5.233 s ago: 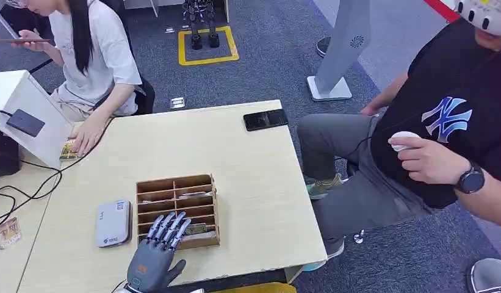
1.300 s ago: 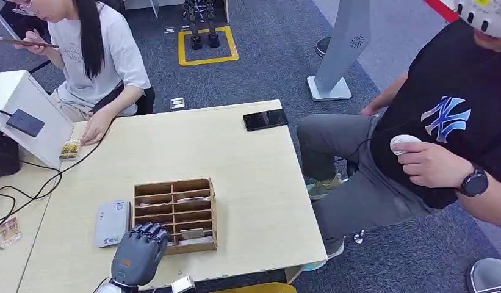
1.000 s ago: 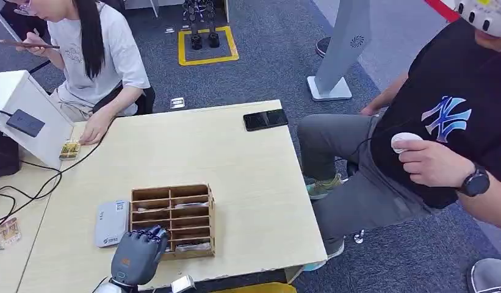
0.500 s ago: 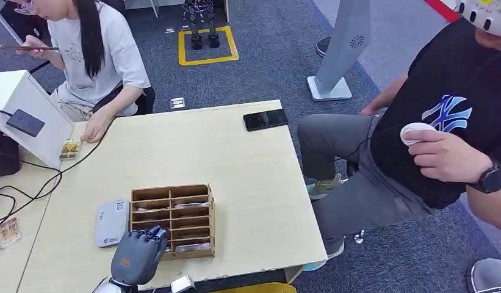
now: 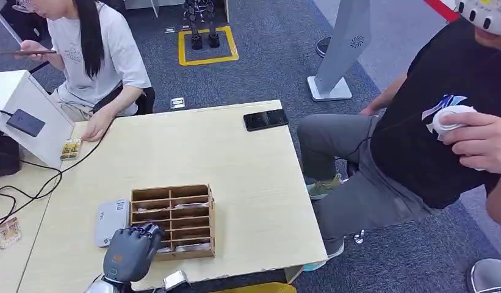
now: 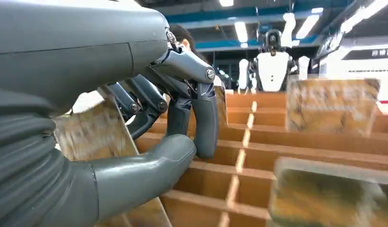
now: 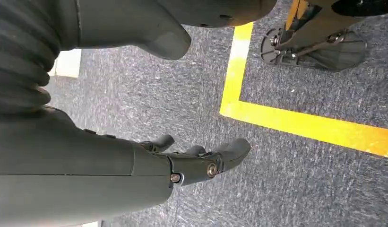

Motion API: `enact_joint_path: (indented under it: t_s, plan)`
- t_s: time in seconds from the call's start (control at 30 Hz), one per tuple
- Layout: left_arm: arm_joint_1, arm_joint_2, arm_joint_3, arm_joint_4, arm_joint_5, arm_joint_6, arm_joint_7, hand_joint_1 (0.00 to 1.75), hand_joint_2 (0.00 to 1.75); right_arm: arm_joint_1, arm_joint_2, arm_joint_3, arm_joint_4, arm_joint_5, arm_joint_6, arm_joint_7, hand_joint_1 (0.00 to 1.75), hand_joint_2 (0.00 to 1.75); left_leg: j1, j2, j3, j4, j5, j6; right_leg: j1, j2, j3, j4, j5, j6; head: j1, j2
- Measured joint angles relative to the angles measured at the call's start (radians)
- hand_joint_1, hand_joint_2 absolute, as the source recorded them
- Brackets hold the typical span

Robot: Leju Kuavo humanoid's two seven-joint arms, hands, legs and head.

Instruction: Pass the card to the sensor for recognition and then transmit it.

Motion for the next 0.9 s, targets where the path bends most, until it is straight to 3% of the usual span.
enact_joint_path:
  t_s: [0.27,0.47,0.9]
  plan:
    - [-0.001,0.081,0.06,-0.154,0.024,-0.024,-0.003,1.75,1.75,0.0,0.0,0.0,0.0,-0.002,-0.001,0.0,0.0,1.75,0.0,0.0,0.0,0.0,0.0,0.0,0.0,0.0,0.0,0.0,0.0,0.0,0.0,0.0]
    - [0.006,0.115,0.081,-0.237,0.026,-0.024,-0.006,1.75,1.75,0.0,0.001,0.0,0.0,-0.007,-0.002,0.0,0.0,1.75,0.0,0.0,0.0,0.0,0.0,0.0,0.0,0.0,0.0,0.0,0.0,0.0,0.0,0.0]
    - [0.018,0.14,0.109,-0.3,0.014,-0.022,-0.004,1.75,1.75,0.0,0.002,0.0,0.0,-0.021,-0.002,0.0,0.0,1.75,0.0,0.0,0.0,0.0,0.0,0.0,0.0,-0.001,0.0,0.0,0.0,0.0,0.0,0.0]
